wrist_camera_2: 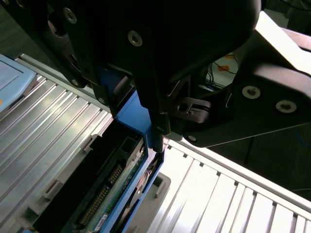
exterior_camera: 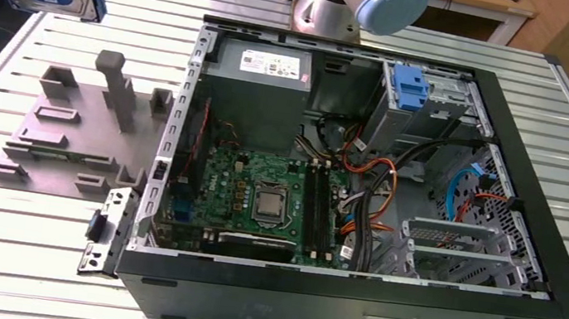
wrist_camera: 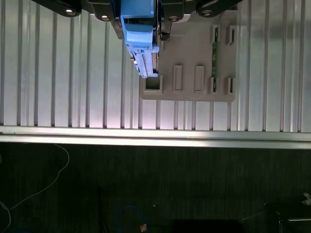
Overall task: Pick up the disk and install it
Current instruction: 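Pick up the disk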
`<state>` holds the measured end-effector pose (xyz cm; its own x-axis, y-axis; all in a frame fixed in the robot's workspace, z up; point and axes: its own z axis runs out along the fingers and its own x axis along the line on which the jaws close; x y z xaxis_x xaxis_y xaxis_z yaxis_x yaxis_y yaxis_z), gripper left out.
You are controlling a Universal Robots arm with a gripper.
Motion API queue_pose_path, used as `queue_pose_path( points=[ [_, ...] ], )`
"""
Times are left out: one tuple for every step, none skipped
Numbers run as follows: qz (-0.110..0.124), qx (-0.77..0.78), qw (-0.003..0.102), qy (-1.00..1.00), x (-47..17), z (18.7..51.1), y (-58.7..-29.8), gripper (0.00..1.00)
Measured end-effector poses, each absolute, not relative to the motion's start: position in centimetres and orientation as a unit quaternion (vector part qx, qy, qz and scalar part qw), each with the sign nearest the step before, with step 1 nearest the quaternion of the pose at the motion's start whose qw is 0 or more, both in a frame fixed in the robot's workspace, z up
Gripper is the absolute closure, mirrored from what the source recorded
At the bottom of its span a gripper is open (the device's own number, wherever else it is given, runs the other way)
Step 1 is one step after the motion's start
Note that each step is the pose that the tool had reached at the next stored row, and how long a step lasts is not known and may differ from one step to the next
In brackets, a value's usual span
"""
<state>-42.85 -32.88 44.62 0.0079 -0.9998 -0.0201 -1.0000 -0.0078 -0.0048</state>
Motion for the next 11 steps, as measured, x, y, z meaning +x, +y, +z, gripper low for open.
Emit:
queue_pose_path(
  points=[
    [0.005,-0.71,0.009,0.704,-42.85,44.62,-32.88,0.64],
    [0.006,-0.711,0.009,0.703,-42.86,44.65,-32.88,0.64],
    [0.006,-0.711,0.009,0.703,-42.86,44.69,-32.88,0.64],
    [0.006,-0.711,0.009,0.703,-42.86,44.76,-32.88,0.64],
    [0.006,-0.711,0.009,0.703,-42.86,44.83,-32.88,0.64],
    [0.005,-0.711,0.009,0.703,-42.86,44.92,-32.88,0.64],
    [0.005,-0.711,0.009,0.703,-42.86,45.01,-32.88,0.64],
    [0.006,-0.711,0.009,0.703,-42.86,45.11,-32.88,0.64],
    [0.006,-0.711,0.009,0.703,-42.86,45.22,-32.88,0.64],
    [0.006,-0.711,0.009,0.703,-42.86,45.34,-32.88,0.64],
    [0.006,-0.711,0.009,0.703,-42.86,45.46,-32.88,0.64]
  ],
)
